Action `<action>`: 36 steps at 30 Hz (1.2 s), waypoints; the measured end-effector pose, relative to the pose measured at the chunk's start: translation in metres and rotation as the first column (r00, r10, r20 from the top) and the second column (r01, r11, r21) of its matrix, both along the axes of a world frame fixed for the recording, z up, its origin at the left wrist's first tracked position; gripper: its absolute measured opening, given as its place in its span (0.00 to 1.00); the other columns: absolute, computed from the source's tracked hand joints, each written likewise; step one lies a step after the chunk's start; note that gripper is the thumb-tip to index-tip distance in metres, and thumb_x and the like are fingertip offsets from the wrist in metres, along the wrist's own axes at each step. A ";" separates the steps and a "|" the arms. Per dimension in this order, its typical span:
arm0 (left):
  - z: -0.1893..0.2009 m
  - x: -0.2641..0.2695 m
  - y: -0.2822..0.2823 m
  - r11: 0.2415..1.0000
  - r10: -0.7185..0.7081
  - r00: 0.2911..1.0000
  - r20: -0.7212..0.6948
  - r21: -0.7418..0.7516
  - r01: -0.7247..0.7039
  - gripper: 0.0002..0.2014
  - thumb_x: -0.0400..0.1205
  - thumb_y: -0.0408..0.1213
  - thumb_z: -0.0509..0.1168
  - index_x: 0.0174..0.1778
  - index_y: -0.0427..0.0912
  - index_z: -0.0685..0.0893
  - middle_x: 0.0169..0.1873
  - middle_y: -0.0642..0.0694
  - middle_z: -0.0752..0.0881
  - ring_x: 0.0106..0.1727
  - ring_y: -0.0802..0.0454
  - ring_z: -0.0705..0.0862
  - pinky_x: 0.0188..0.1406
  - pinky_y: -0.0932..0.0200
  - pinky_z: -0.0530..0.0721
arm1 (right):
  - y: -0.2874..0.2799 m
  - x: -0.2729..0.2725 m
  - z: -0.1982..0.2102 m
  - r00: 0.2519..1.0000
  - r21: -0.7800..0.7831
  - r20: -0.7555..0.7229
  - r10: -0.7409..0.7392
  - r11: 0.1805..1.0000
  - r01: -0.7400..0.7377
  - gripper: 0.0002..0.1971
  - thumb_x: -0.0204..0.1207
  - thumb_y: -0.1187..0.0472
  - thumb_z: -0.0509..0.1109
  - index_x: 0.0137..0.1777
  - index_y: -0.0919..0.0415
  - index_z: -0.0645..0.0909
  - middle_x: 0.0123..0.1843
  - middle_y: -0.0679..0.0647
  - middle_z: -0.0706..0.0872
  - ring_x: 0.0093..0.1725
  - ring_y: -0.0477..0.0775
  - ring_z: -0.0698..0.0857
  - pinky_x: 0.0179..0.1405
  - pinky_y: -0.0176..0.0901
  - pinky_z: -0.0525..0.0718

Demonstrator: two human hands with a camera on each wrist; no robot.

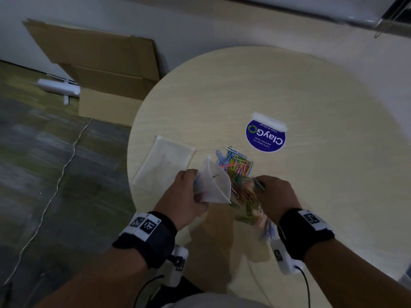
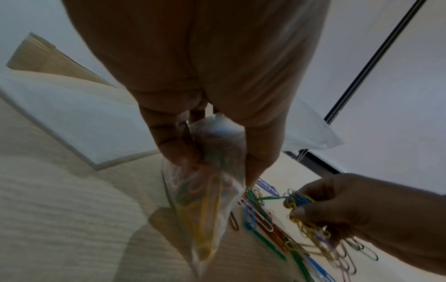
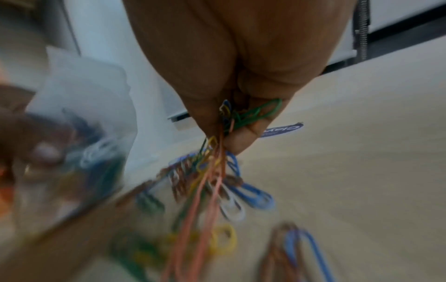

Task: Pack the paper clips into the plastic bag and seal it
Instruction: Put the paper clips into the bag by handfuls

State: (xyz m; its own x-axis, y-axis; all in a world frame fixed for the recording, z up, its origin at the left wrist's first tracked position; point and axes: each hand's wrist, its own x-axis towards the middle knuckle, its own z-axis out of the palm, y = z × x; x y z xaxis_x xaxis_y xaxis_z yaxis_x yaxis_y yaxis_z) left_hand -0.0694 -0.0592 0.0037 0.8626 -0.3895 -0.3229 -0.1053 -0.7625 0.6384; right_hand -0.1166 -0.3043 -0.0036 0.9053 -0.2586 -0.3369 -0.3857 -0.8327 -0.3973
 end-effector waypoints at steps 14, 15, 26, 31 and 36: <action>0.003 0.000 -0.015 1.000 0.015 1.000 -0.019 0.018 -0.014 0.33 0.73 0.42 0.77 0.72 0.42 0.70 0.62 0.44 0.72 0.58 0.39 0.83 0.58 0.46 0.83 | 0.036 0.031 0.089 0.956 0.287 0.286 -0.068 0.958 -0.018 0.07 0.75 0.57 0.72 0.50 0.52 0.88 0.39 0.50 0.90 0.39 0.50 0.85 0.39 0.42 0.78; 0.003 0.001 -0.015 1.000 0.010 1.000 -0.013 0.019 -0.010 0.33 0.73 0.42 0.77 0.72 0.42 0.70 0.62 0.43 0.72 0.58 0.39 0.83 0.58 0.45 0.83 | 0.041 0.033 0.086 0.951 0.280 0.305 -0.058 0.960 -0.031 0.07 0.75 0.57 0.71 0.51 0.53 0.88 0.41 0.51 0.90 0.41 0.51 0.85 0.40 0.44 0.78; -0.001 0.000 -0.010 0.999 0.029 0.999 -0.041 -0.043 -0.031 0.31 0.70 0.42 0.79 0.67 0.44 0.73 0.60 0.44 0.74 0.54 0.38 0.84 0.55 0.40 0.85 | 0.059 0.025 0.085 0.941 0.372 0.304 -0.150 0.928 0.028 0.11 0.78 0.52 0.70 0.56 0.51 0.89 0.52 0.45 0.92 0.51 0.45 0.89 0.52 0.35 0.81; -0.002 0.002 -0.009 0.999 0.035 0.999 -0.036 -0.035 -0.037 0.31 0.71 0.42 0.78 0.67 0.45 0.73 0.61 0.46 0.73 0.56 0.41 0.83 0.58 0.45 0.84 | 0.032 0.013 0.079 0.906 0.439 0.278 -0.319 0.881 0.176 0.05 0.73 0.55 0.73 0.47 0.49 0.89 0.39 0.43 0.92 0.41 0.44 0.90 0.51 0.49 0.88; -0.004 0.003 -0.002 0.999 0.023 1.000 -0.019 -0.028 -0.024 0.28 0.74 0.43 0.76 0.65 0.46 0.71 0.58 0.49 0.71 0.52 0.45 0.79 0.48 0.51 0.80 | -0.002 -0.033 0.037 0.988 0.048 -0.131 -0.079 0.995 0.086 0.13 0.66 0.45 0.76 0.42 0.51 0.79 0.41 0.50 0.86 0.45 0.57 0.85 0.43 0.45 0.79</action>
State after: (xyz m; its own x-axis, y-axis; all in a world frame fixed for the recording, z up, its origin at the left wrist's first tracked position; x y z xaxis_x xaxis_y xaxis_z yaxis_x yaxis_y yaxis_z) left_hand -0.0668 -0.0607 -0.0001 0.8654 -0.3784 -0.3285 -0.0752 -0.7463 0.6614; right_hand -0.1495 -0.3058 0.0330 0.8300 -0.3093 -0.4642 -0.5030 -0.7748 -0.3831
